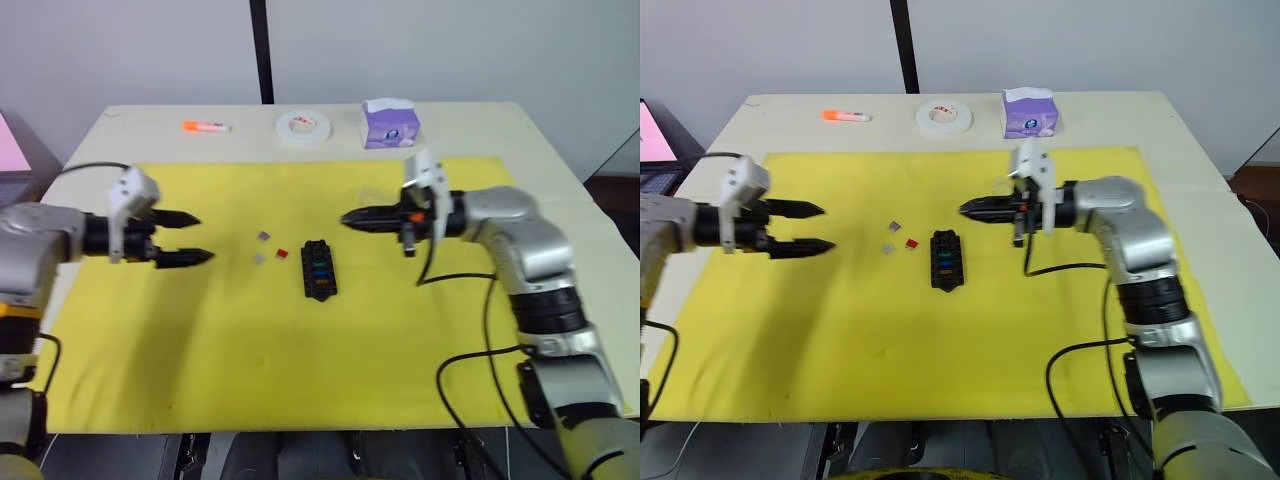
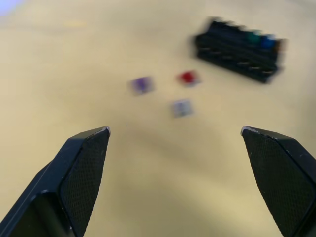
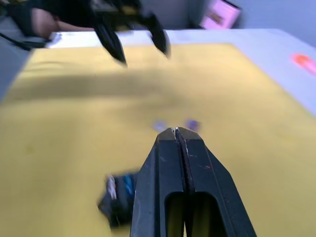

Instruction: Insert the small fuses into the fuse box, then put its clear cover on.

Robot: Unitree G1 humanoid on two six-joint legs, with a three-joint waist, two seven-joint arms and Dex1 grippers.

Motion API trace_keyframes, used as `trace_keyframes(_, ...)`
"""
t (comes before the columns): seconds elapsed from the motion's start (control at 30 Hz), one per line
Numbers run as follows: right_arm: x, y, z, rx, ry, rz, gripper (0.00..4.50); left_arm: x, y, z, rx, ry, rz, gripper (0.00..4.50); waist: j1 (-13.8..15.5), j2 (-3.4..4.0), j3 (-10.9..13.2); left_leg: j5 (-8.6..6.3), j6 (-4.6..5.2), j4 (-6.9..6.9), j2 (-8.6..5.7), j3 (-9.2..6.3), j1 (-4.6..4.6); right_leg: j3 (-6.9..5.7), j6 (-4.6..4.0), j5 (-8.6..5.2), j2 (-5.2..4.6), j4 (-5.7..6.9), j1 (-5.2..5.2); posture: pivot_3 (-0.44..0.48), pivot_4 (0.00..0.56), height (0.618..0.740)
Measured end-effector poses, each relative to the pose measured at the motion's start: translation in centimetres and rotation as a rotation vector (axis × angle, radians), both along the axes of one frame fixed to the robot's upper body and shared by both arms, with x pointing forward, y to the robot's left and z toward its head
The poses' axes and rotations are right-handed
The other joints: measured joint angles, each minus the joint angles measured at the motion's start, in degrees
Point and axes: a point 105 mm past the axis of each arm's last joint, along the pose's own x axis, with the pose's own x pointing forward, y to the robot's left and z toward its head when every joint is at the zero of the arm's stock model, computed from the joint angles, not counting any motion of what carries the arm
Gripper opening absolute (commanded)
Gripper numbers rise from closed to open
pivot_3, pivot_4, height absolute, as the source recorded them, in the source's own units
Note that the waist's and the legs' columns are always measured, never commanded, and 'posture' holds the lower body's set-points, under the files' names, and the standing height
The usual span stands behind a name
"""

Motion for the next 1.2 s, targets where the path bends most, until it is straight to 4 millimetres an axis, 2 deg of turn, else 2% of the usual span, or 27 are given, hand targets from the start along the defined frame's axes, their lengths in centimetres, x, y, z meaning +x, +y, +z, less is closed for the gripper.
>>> trace_keyframes(0.1, 0.6, -4.7, -1.8, -0.025, 0.081, -0.191, 0.02, -0.1, 2.4, -0.6, 0.005, 0.004, 0.081, 4.5, -0.1, 0.0, 0.0, 0.0, 0.0, 0.0, 0.0, 0.07, -0.01, 0.03, -0.15, -0.08, -0.01, -0.04, -0.02, 0.0, 0.15, 0.74)
trace_keyframes(0.17, 1.4, -9.3, -2.9, -0.036, 0.11, -0.385, 0.19, -0.4, 4.4, -1.8, 0.016, 0.02, 0.153, 4.5, -0.1, 0.01, 0.0, 0.0, 0.0, 0.0, 0.01, 0.1, -0.01, 0.05, -0.16, -0.08, -0.01, -0.04, -0.05, 0.0, 0.15, 0.74)
trace_keyframes(0.23, 1.9, -13.0, -3.0, -0.027, 0.093, -0.548, 0.59, -0.6, 5.4, -2.8, 0.021, 0.036, 0.194, 4.5, -0.3, 0.01, 0.0, 0.0, 0.0, -0.03, 0.02, 0.14, -0.01, 0.08, -0.16, -0.07, -0.01, -0.03, -0.11, 0.0, 0.15, 0.74)
trace_keyframes(0.37, 1.6, -19.4, -3.5, -0.021, 0.064, -0.805, 1.87, -0.7, 6.7, -3.6, -0.013, 0.031, 0.265, 4.5, -0.2, 0.01, 0.0, 0.0, 0.0, -0.04, 0.02, 0.16, -0.01, 0.1, -0.06, -0.01, -0.01, -0.03, -0.11, 0.0, 0.15, 0.74)
trace_keyframes(0.43, 1.4, -20.6, -4.1, -0.02, 0.067, -0.854, 2.56, -0.7, 7.1, -4.1, -0.028, 0.043, 0.282, 4.5, -0.4, 0.01, 0.0, 0.0, 0.0, -0.04, 0.02, 0.19, 0.02, 0.13, -0.04, 0.01, 0.0, -0.03, -0.11, 0.0, 0.15, 0.74)
trace_keyframes(0.6, 1.4, -21.3, -4.7, -0.022, 0.056, -0.877, 4.28, -0.6, 7.6, -5.1, -0.054, 0.058, 0.307, 4.5, -0.5, 0.02, 0.0, 0.0, 0.0, -0.05, 0.03, 0.23, 0.04, 0.17, -0.01, 0.03, 0.01, -0.02, -0.11, 0.0, 0.15, 0.74)
trace_keyframes(0.63, 1.4, -21.3, -4.6, -0.022, 0.049, -0.878, 4.47, -0.5, 7.6, -5.2, -0.056, 0.059, 0.305, 4.5, -0.4, 0.02, 0.0, 0.0, 0.0, -0.04, 0.03, 0.22, 0.03, 0.17, -0.01, 0.03, 0.01, -0.02, -0.11, 0.0, 0.15, 0.74)
trace_keyframes(1.0, 1.8, -20.5, -3.5, -0.02, 0.022, -0.857, 4.47, 1.3, 5.6, -3.0, -0.133, 0.01, 0.254, 4.5, -0.3, 0.02, 0.0, 0.0, 0.0, -0.01, 0.02, 0.22, 0.01, 0.17, 0.01, 0.04, 0.01, -0.01, -0.09, 0.0, 0.15, 0.74)
trace_keyframes(1.13, 2.2, -18.9, -2.1, -0.015, 0.001, -0.802, 4.47, 1.9, 4.0, -1.9, -0.193, 0.039, 0.199, 4.5, -0.4, 0.02, 0.0, 0.0, 0.0, -0.01, 0.03, 0.21, 0.02, 0.16, 0.02, 0.04, 0.02, 0.0, -0.09, 0.0, 0.15, 0.74)
trace_keyframes(1.2, 2.4, -17.4, -1.0, -0.015, -0.015, -0.75, 4.47, 2.2, 2.8, -1.8, -0.215, 0.063, 0.151, 4.5, -0.4, 0.02, 0.0, 0.0, 0.0, -0.01, 0.03, 0.21, 0.02, 0.16, 0.02, 0.04, 0.02, 0.02, -0.09, 0.0, 0.15, 0.74)
